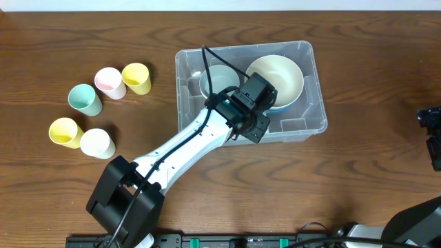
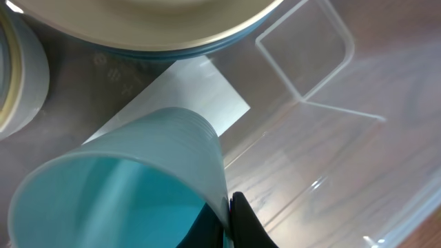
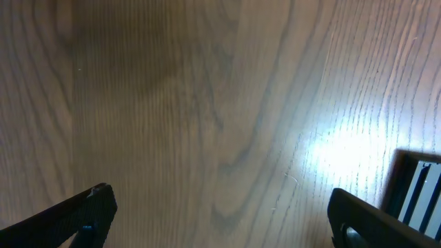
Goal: Pack container
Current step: 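Lower the light blue cup into the bin's front and release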
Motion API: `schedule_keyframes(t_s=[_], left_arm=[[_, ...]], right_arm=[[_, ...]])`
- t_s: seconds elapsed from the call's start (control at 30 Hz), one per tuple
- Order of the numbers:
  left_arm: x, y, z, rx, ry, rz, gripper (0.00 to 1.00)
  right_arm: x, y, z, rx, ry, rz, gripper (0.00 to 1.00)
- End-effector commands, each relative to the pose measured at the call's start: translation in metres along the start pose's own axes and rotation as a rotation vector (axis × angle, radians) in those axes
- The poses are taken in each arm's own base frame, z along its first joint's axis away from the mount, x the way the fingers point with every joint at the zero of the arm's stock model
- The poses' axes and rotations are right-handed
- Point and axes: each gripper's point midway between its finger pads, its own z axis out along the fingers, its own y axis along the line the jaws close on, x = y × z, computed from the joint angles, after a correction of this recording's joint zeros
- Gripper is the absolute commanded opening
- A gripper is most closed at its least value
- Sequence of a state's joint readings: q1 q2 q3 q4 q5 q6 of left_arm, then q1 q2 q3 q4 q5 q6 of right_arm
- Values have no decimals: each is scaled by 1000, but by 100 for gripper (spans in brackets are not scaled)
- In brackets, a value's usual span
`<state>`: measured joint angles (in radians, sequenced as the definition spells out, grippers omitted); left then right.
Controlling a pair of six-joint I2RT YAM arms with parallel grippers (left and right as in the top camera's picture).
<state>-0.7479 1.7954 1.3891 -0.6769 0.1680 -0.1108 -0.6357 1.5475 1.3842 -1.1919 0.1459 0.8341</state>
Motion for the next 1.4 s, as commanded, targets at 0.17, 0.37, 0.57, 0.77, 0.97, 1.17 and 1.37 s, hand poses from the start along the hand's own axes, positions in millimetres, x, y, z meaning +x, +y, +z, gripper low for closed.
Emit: schedule_keyframes(t_s=[0.17,0.37,0.57,0.77,0.97,1.17,1.37], left_arm=[[2,5,5,-31,12,29,7],[9,6,4,-37,39,52,6],[14,20,3,-114,59,65,6],[12,23,3,-128,54,95,6],[5,24,5,-139,26,100,6],[1,25,20,-138,24,100,6],[8,28,39,-143,62,103,6]], right_arm=[[-2,-2,0,3,-4,24,99],[-2,-2,0,3,-4,24,99],[-2,-2,0,3,-4,24,99],[-2,-2,0,3,-4,24,99],[-2,-2,0,3,-4,24,99],[-2,-2,0,3,-4,25,99],[-2,-2,0,3,-4,25,99]])
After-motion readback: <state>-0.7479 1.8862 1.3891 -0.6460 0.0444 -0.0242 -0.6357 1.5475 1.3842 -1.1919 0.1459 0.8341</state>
